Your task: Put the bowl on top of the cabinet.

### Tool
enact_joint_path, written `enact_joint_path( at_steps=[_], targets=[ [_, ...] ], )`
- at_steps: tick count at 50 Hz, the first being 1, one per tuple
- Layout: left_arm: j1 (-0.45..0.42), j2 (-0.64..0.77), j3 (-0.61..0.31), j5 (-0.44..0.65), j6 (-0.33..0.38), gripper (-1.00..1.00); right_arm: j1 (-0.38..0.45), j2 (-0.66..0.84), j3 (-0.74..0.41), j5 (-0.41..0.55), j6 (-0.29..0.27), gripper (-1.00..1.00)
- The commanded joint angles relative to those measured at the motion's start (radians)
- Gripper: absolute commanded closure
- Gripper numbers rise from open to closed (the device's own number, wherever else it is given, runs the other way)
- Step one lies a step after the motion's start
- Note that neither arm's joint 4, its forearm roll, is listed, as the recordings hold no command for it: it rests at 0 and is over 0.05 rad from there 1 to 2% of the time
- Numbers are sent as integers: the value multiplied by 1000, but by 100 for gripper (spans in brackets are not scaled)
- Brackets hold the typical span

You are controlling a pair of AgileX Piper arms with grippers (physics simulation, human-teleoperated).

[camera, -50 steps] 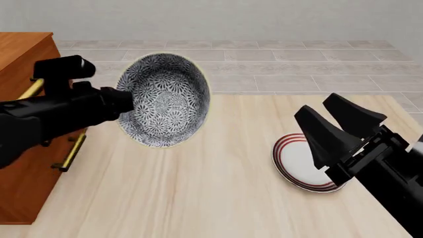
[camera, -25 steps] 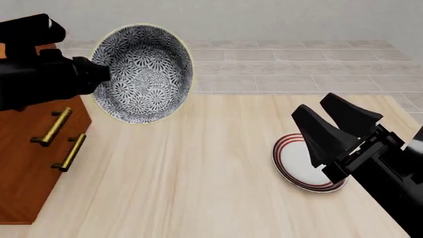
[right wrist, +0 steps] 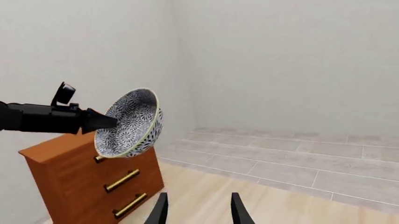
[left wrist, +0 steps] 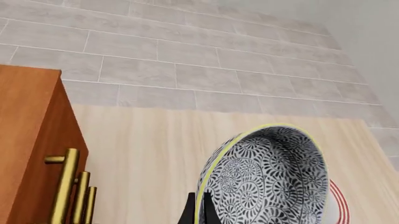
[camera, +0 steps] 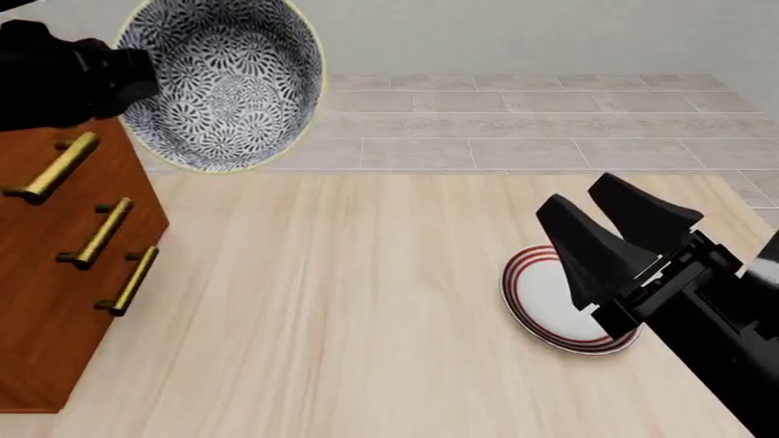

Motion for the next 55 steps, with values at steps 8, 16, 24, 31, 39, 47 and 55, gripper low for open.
enact_joint_path(
  at_steps=[8,16,24,31,39,47,55],
  targets=[
    [106,-18,-44,54,-56,100,3,-7,5,6,-5,-100],
    [146,-27,-43,58,-66,100,4,-10,6,9,-4,-100],
    [226,-40,-32,63,-39,100,3,-11,6,10,-5,-100],
    [321,-58,-42,83,-17,100,1,-5,4,6,-4,-100],
    [362,-65,-49,89,-1,100,-1,10,-1,-1,-5,-100],
    [449,-69,-54,85,5,100,-6,22,-4,-8,-3,-100],
    [512,-85,-24,70,2,100,-12,25,-6,-11,-4,-100]
  ],
)
